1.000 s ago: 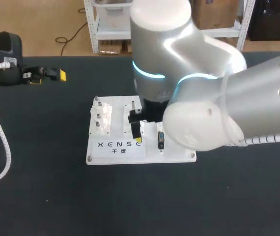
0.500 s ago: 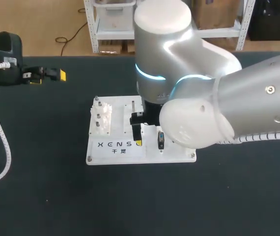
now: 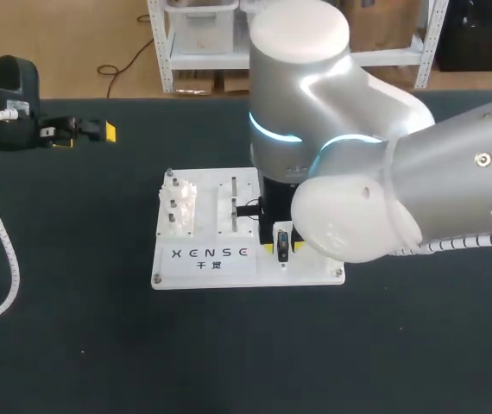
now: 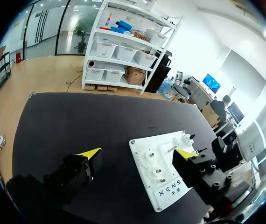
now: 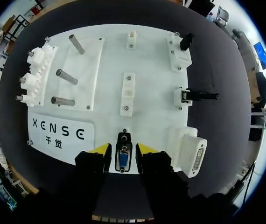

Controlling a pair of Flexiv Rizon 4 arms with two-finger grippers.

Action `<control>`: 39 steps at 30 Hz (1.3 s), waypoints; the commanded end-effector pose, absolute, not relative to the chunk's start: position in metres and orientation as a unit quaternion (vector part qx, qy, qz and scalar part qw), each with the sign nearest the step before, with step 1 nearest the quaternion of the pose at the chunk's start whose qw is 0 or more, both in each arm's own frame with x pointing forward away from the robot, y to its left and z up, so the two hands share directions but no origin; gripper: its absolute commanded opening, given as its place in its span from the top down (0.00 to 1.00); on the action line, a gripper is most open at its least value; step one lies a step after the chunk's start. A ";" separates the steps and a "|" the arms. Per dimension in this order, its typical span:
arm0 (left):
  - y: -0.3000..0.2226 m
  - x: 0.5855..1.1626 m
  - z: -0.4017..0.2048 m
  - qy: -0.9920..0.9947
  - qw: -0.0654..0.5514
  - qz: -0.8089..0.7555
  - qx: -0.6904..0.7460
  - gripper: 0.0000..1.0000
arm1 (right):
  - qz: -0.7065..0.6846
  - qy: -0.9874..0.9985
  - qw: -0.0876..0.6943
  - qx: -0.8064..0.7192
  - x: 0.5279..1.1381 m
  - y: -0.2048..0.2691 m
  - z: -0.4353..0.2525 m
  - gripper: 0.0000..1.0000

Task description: Insert the USB connector, Ethernet cable, and multi-pin plug into their matching sockets one by one.

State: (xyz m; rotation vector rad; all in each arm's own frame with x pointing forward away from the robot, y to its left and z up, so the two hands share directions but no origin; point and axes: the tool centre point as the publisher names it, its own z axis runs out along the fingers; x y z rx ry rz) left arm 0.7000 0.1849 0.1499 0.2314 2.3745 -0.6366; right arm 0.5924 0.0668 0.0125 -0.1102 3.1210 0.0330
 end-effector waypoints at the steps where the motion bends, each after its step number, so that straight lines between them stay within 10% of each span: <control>1: 0.185 0.700 0.150 0.908 0.330 -0.243 0.088 0.00 | 0.016 0.999 0.014 -0.032 0.591 0.060 0.011 0.72; 6: 0.185 0.700 0.150 0.908 0.330 -0.243 0.088 0.00 | 0.020 0.999 0.018 -0.035 0.592 0.060 0.011 1.00; 39: 0.185 0.700 0.150 0.908 0.330 -0.243 0.088 0.00 | 0.003 0.996 0.078 -0.034 0.589 0.023 0.083 1.00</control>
